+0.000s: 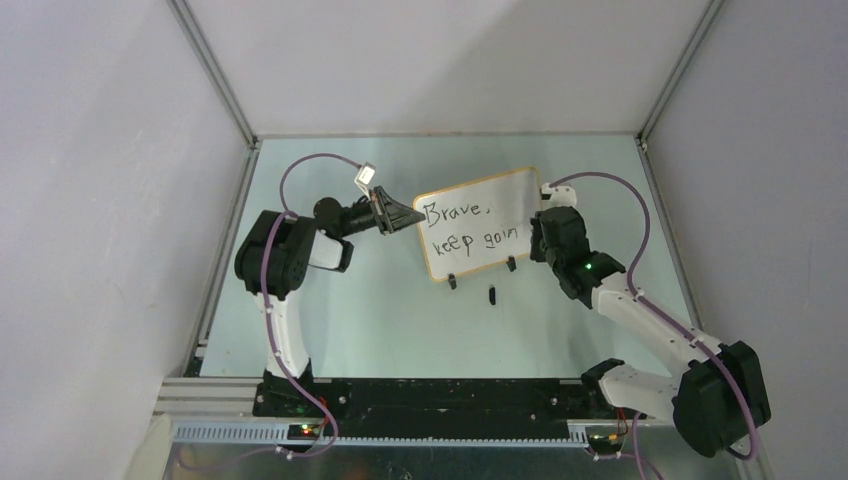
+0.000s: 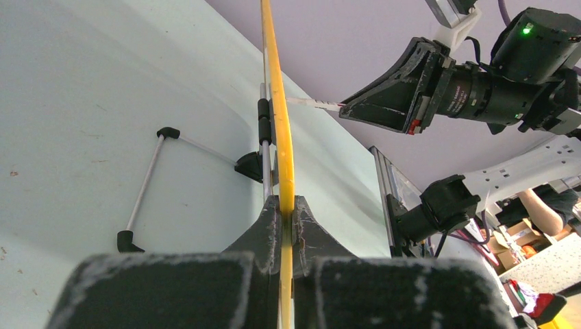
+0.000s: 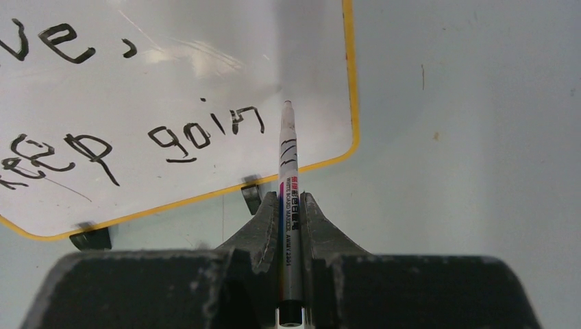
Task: Write a sentence on the whiteboard
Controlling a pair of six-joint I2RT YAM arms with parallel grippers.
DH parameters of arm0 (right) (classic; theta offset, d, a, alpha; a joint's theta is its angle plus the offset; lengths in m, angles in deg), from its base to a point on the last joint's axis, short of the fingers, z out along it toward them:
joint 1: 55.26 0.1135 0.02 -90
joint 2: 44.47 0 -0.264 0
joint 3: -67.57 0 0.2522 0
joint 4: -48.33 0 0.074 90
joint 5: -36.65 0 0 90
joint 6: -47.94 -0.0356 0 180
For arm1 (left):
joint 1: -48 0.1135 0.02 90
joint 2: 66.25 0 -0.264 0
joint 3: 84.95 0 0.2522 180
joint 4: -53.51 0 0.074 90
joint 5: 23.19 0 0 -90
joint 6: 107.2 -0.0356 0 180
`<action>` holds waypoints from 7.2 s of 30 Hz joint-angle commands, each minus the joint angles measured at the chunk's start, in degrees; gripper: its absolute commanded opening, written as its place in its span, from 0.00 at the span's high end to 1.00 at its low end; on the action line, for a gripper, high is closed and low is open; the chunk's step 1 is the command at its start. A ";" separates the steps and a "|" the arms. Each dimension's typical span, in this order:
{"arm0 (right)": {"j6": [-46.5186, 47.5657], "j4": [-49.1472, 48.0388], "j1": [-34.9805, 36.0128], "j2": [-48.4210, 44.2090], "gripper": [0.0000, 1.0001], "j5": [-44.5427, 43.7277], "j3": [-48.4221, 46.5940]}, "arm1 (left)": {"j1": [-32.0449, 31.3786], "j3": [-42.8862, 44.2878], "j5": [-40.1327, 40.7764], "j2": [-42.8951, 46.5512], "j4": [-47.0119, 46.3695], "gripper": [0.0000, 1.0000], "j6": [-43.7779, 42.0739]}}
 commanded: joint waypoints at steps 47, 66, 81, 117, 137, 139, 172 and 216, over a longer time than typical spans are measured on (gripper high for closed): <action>-0.28 -3.23 -2.18 3.43 1.00 5.15 -1.00 | -0.71 -0.80 -4.43 1.66 -1.83 1.00 -1.30; 0.36 -0.12 -1.95 3.37 1.00 7.51 -0.99 | -0.69 -0.84 -4.42 1.70 -1.83 1.00 -1.31; -0.18 -0.25 -2.21 4.07 1.00 3.11 -1.47 | -0.69 -0.75 -4.42 1.69 -1.78 1.00 -1.30; 0.23 -4.23 -2.63 4.34 1.00 7.76 -1.80 | -0.71 -0.83 -4.42 1.74 -1.74 1.00 -1.38; -0.18 1.63 -2.56 5.18 1.00 8.15 -1.71 | -0.72 -0.84 -4.42 1.79 -1.74 1.00 -1.39; -0.20 1.79 -2.57 5.18 1.00 7.31 -1.71 | -0.72 -0.91 -4.38 1.79 -1.74 1.00 -1.39; -0.36 -1.35 -3.56 4.23 1.00 5.26 -2.70 | -0.70 -0.77 -4.50 1.68 -1.74 1.00 -1.30; 0.50 1.10 -0.77 4.75 1.00 8.02 -2.50 | -0.75 -0.93 -4.43 1.79 -1.74 1.00 -1.39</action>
